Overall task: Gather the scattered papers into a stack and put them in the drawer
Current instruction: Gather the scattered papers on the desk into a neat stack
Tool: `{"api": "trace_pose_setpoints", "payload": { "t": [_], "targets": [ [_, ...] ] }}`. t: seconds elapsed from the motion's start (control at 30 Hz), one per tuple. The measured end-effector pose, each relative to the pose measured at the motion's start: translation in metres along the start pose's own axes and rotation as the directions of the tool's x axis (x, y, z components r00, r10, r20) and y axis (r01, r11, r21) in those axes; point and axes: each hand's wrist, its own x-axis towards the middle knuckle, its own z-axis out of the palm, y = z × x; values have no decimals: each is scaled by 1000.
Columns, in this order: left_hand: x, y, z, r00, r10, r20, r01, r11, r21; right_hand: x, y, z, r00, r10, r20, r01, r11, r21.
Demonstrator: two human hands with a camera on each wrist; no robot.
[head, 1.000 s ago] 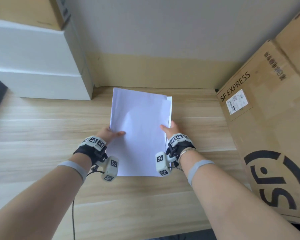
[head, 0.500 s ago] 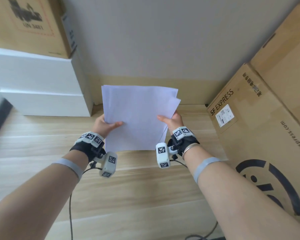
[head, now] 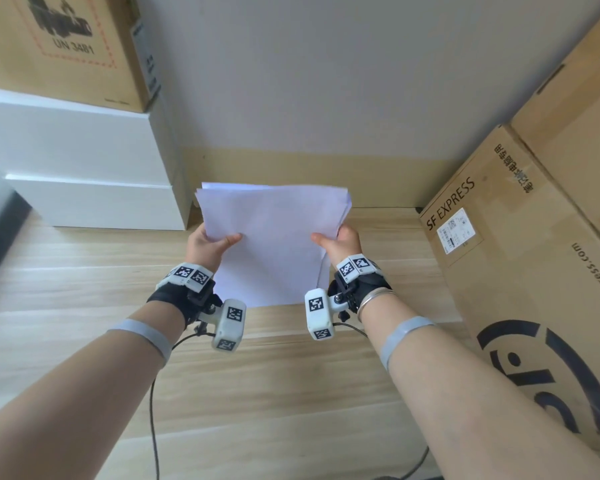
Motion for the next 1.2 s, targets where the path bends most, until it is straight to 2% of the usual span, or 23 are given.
{"api": "trace_pose_setpoints", "payload": {
  "t": [0.17, 0.3, 0.43, 0.7, 0.77, 0.83, 0.93, 1.03, 1.13, 1.2],
  "targets": [
    [-1, 19, 5, 998, 64, 25, -63, 997, -50, 2, -7, -7, 999, 0, 35, 2, 998, -56],
    [-4, 28, 4, 997, 68, 47, -66, 997, -36, -1, -7, -9, 1000, -7, 23, 6, 999, 37],
    [-8, 26, -1, 997, 38, 63, -37, 999, -19, -5, -2, -6, 998, -13, 67, 6, 995, 96],
    [-7, 20, -5, 1000, 14, 3, -14, 999, -30, -8, 10, 11, 997, 52, 63, -51, 999, -15],
    [-4, 16, -7, 999, 12, 42, -10, 999, -33, -8, 10, 12, 997, 62, 39, -61, 998, -21],
    [-1, 9, -7, 997, -32, 77, 31, 999, 20, -9, 10, 12, 997, 61, 36, -60, 998, -23],
    [4, 0, -10, 995, -78, 55, 70, 988, 139, -9, 8, 10, 997, 59, 59, -57, 998, -23],
    [7, -2, -20, 988, -80, 135, 71, 995, 67, -7, 5, 3, 996, 45, 80, -45, 999, 0],
    [5, -5, -20, 955, -207, 211, 186, 976, 114, -4, 1, -2, 994, 35, 99, -37, 999, 23],
    [1, -9, -16, 959, -251, 129, 214, 945, 247, -5, 0, -3, 994, 38, 102, -41, 999, 24]
  ]
}}
